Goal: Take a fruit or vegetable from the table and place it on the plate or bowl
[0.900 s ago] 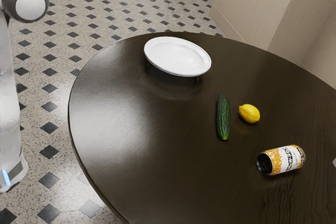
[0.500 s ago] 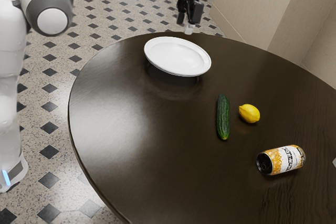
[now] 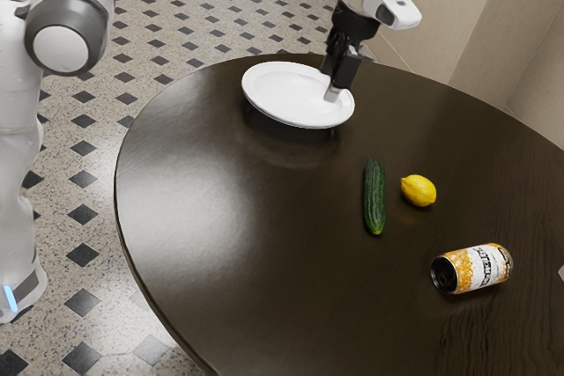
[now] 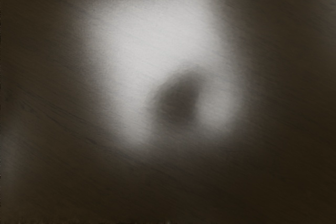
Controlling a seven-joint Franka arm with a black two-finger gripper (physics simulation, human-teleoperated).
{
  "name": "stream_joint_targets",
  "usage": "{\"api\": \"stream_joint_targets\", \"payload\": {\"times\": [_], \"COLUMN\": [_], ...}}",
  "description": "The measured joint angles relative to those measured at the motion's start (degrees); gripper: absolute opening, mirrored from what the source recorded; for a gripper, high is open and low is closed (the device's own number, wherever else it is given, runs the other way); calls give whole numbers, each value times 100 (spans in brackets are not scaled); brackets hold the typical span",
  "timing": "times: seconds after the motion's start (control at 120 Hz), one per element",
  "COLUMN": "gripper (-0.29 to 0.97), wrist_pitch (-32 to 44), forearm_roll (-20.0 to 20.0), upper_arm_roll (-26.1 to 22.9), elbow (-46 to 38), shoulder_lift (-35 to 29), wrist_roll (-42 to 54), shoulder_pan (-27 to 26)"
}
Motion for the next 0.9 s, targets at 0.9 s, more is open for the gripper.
{"api": "stream_joint_targets", "payload": {"times": [0.9], "gripper": [66], "wrist_pitch": [2591], "forearm_roll": [-646], "upper_arm_roll": [-88], "elbow": [-43], "shoulder_lift": [1542], "wrist_roll": [-21], "shoulder_pan": [217]}}
